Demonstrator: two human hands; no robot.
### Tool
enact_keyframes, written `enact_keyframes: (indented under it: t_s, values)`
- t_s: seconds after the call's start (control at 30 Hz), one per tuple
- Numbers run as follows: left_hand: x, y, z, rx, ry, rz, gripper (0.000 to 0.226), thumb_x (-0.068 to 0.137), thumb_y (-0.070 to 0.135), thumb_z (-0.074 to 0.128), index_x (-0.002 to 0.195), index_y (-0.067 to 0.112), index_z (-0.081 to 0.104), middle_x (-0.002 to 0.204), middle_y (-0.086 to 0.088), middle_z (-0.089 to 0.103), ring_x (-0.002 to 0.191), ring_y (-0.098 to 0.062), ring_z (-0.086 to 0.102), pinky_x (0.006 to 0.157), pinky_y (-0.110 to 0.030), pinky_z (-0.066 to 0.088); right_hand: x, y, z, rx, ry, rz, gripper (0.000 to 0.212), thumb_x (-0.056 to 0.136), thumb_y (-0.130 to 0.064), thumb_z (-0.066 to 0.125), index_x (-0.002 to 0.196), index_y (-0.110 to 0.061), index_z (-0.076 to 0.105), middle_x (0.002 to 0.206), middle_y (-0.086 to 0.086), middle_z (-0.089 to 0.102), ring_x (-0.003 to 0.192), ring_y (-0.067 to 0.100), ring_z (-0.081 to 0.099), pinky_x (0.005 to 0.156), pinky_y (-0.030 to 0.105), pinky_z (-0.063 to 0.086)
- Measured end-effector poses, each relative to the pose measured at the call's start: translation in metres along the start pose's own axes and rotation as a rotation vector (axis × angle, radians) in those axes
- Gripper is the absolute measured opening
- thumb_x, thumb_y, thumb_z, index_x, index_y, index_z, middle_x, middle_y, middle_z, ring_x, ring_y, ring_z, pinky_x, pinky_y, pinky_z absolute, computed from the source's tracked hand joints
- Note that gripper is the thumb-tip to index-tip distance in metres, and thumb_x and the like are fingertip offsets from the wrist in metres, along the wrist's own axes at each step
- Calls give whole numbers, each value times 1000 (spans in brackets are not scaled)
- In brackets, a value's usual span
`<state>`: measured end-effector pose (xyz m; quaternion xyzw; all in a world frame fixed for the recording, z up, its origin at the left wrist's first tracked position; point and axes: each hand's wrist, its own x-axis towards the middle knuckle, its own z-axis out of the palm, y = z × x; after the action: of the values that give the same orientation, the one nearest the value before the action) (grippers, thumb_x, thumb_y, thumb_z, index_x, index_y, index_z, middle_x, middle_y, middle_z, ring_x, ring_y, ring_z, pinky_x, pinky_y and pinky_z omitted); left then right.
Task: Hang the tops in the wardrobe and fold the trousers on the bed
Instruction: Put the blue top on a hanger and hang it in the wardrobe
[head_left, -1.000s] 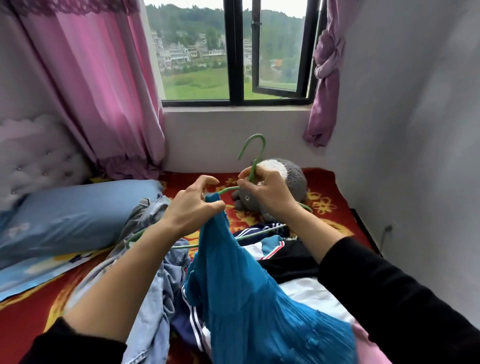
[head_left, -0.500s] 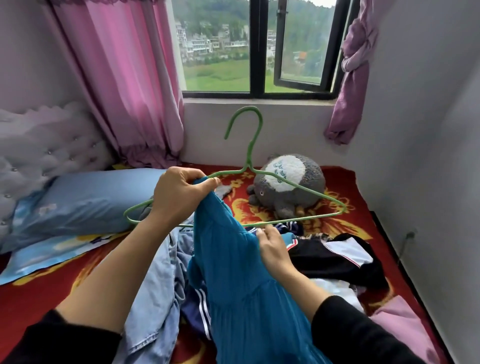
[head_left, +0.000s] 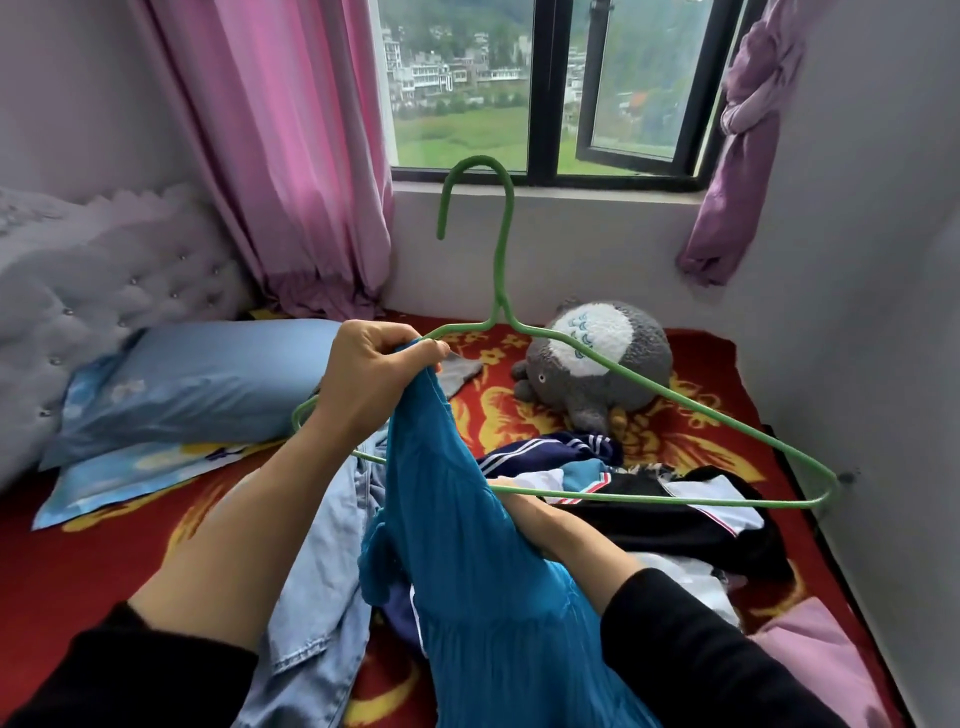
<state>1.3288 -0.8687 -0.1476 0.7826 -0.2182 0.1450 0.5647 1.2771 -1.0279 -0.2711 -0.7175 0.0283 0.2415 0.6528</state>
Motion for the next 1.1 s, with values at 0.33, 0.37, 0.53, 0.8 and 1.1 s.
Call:
enact_keyframes:
  t_s: [0.33,0.37,0.53,0.8,1.1]
  values:
    - [-2,-9,0,-49,1,11,26,67,27,67,53,5,64,40,8,44,44,-4,34,46,-15,26,1,4,-19,183,199,48,25,83,-9,65,60,-15,59,61,1,60,49,7,54,49,16,41]
    - [-3,-13,-2,-37,12,-2,25,69,24,67,53,5,64,40,9,43,44,-4,33,46,-17,26,0,4,-26,291,234,1,15,83,-7,65,70,-13,65,73,7,64,57,12,59,54,20,45]
    - [-9,-40,-8,49,117,-84,27,70,29,67,56,5,65,46,-4,41,47,-9,32,51,-27,27,-17,5,-67,651,503,-127,15,96,-9,49,87,-14,60,83,4,68,77,15,62,65,26,46]
    - [-16,-54,5,51,114,-131,20,80,21,75,64,10,70,40,12,49,40,-5,38,49,-25,31,-39,-8,-110,1023,732,-265,19,92,-2,41,94,-17,52,77,5,51,69,19,53,69,30,47]
    - [-22,-59,-2,223,-35,-77,19,75,33,78,64,20,71,39,14,48,38,-6,41,48,-23,30,-67,-40,-128,834,791,-362,21,84,-5,42,91,-13,60,60,0,50,52,12,49,55,21,43]
